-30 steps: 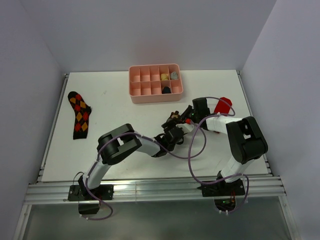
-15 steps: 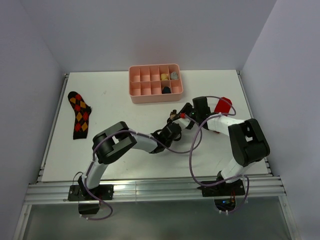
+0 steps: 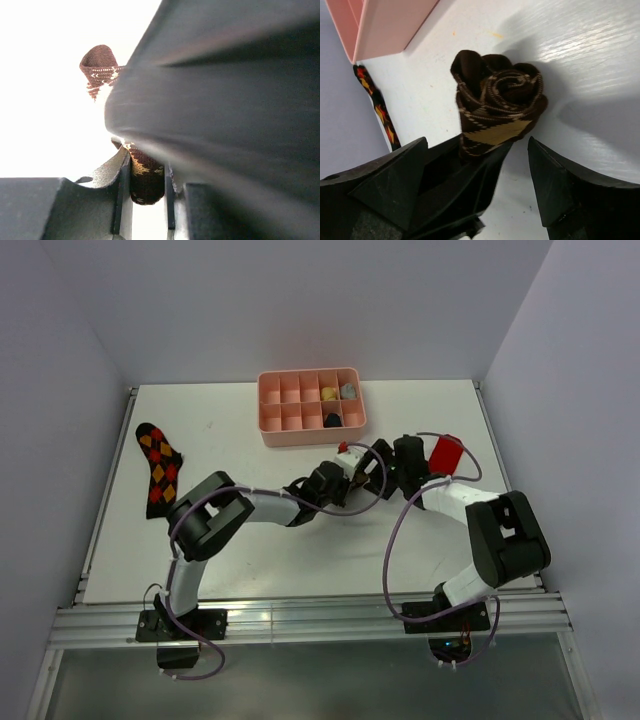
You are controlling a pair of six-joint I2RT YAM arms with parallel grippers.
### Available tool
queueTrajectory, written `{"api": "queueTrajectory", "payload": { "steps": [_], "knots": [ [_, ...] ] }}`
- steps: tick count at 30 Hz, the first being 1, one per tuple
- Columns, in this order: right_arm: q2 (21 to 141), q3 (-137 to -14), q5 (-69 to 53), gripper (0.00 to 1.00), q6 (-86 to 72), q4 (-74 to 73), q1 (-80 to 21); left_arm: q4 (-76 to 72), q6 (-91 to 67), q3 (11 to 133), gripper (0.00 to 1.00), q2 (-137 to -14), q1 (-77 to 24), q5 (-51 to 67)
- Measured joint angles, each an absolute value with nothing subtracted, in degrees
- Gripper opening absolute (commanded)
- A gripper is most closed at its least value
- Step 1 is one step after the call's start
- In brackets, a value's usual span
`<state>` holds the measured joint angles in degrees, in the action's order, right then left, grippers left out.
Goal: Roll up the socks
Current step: Roll the sock at the center of the board.
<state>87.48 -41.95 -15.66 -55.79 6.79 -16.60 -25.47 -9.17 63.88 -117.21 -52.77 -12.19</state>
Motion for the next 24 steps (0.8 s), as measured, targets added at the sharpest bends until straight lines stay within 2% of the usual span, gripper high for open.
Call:
{"api": "queueTrajectory", "payload": {
  "steps": [16,19,24],
  "knots": [
    [92.86,-37.80,-16.67,0.91,-57.71,17.89,-15.86,-24.16,-15.79,64.42,0.01,-117.03,-49.39,-3.92],
    [94.76,-37.74,-17.37,0.89,-58.35,19.86,-15.86,-24.14,-16.05,64.42,0.01,-117.01,-49.15,-3.25],
    [97.08,-37.74,-18.26,0.79,-59.42,23.92,-15.88,-24.16,-16.19,64.42,0.01,-116.99,-49.01,-2.79]
  ]
}}
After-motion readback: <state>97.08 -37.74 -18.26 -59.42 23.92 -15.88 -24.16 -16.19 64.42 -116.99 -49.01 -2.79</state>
